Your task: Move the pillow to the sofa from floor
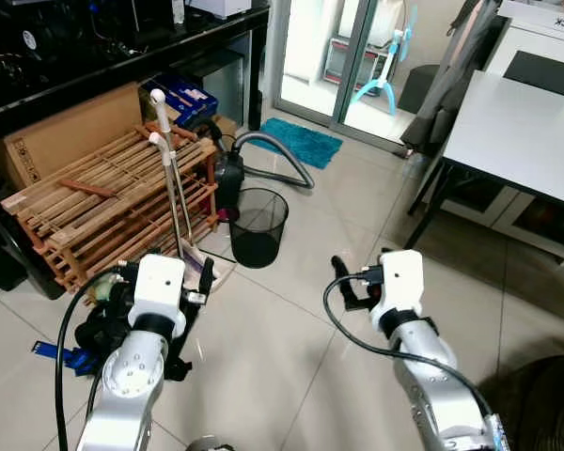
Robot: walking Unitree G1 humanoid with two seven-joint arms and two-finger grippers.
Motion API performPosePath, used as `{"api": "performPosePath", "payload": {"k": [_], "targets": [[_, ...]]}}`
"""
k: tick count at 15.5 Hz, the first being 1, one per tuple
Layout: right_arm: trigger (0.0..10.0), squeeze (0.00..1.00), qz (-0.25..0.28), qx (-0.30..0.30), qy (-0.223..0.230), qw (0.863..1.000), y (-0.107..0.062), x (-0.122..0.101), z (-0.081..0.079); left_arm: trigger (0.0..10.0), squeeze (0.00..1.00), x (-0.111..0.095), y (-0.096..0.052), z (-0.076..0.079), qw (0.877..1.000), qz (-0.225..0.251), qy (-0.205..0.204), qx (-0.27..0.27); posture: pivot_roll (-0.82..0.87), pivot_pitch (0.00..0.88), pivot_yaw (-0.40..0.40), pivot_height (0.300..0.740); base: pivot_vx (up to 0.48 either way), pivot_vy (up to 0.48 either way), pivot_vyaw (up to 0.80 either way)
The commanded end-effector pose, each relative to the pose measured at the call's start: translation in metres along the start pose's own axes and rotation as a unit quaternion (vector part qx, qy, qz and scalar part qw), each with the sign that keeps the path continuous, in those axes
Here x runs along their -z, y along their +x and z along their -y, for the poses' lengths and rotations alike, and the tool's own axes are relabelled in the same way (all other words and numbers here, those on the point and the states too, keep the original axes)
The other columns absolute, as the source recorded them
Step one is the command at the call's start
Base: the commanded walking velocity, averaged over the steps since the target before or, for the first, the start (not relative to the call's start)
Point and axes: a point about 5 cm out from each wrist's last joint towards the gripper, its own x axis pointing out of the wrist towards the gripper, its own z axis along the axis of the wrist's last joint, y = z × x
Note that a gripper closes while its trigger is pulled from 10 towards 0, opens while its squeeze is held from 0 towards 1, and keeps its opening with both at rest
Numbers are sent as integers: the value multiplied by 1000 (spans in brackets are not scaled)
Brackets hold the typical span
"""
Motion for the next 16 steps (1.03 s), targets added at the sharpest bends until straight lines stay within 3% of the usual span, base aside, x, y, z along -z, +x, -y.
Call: {"api": "performPosePath", "payload": {"k": [1, 3, 6, 8, 10, 12, 13, 16], "targets": [[10000, 0, 8, 1, 8, 1000, -4, 1, 3, 10000, 0, 0, -2, 4, 1000, 5, 1, 1, 49, 0, -91, 740, 0, 0, 0], [10000, 0, 6, -4, 21, 1000, -4, 0, 3, 10000, 0, -4, -2, 5, 1000, 10, 4, 11, 51, 0, -87, 740, 0, 0, 0], [10000, 0, 19, 1, -9, 1000, -1, -7, 5, 10000, 0, -4, -11, 1, 1000, -1, 1, -18, 71, 0, -111, 740, 0, 0, 0], [10000, 0, 20, -3, -7, 1000, 9, -10, 9, 10000, 0, -2, -3, -3, 1000, -8, 1, -25, 61, 0, -96, 740, 0, 0, 0], [10000, 0, 15, 13, -3, 1000, 4, -7, 6, 10000, 0, -6, 7, -4, 1000, -9, 8, -13, 39, 0, -50, 740, 0, 0, 0], [10000, 0, 8, 35, -7, 999, 4, -7, 13, 10000, 0, -12, 17, -3, 1000, -4, -16, -17, 28, 0, -31, 740, 0, 0, 0], [10000, 0, -3, 59, 28, 998, 3, -4, 20, 10000, 0, -14, 22, -2, 1000, 1, -9, -7, 22, 0, -25, 740, 0, 0, -800], [10000, 0, 1, 69, 36, 997, 2, -7, 24, 10000, 0, -19, 24, 2, 1000, 9, 1, 12, 22, 0, -16, 740, 0, 0, 0]]}}
